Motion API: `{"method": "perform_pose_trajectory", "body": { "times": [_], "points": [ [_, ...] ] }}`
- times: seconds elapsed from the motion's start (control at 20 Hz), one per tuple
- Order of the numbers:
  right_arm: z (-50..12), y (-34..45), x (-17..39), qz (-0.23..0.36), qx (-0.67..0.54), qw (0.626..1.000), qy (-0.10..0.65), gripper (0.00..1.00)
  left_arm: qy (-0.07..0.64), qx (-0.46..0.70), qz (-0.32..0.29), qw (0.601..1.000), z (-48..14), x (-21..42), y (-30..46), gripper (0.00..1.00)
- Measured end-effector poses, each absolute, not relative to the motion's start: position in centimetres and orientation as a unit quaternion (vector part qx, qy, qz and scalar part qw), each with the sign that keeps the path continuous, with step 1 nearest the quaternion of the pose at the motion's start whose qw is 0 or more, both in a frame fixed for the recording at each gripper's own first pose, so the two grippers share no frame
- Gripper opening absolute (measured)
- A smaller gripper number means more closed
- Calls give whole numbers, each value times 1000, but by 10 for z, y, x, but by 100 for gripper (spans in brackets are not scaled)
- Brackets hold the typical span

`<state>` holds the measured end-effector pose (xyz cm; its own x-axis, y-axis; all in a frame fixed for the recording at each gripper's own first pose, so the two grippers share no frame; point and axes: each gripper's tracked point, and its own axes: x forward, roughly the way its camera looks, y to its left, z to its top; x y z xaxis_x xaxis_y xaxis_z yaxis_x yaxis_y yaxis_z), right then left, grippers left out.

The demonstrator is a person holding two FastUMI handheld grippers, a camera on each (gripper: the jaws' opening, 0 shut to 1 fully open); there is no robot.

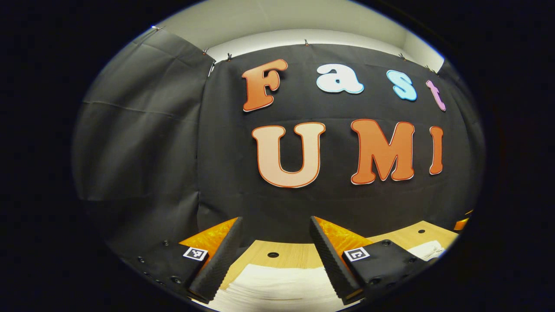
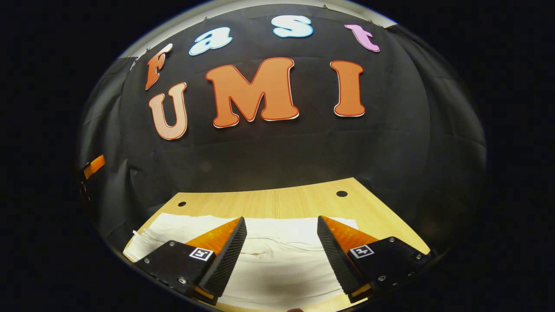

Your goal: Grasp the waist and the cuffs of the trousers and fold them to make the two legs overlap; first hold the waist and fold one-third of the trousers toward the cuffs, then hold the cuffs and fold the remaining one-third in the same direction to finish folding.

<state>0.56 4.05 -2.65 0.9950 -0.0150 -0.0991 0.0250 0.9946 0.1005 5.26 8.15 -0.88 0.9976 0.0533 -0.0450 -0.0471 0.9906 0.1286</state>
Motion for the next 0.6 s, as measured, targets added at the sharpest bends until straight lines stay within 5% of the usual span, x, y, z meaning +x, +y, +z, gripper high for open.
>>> {"method": "perform_pose_trajectory", "body": {
  "times": [0.6],
  "points": [
    [-123, 5, 4, -36, 274, 942, 191, 99, 63, 52, 16, 997, -38, 64, 86, 99]
  ]
}}
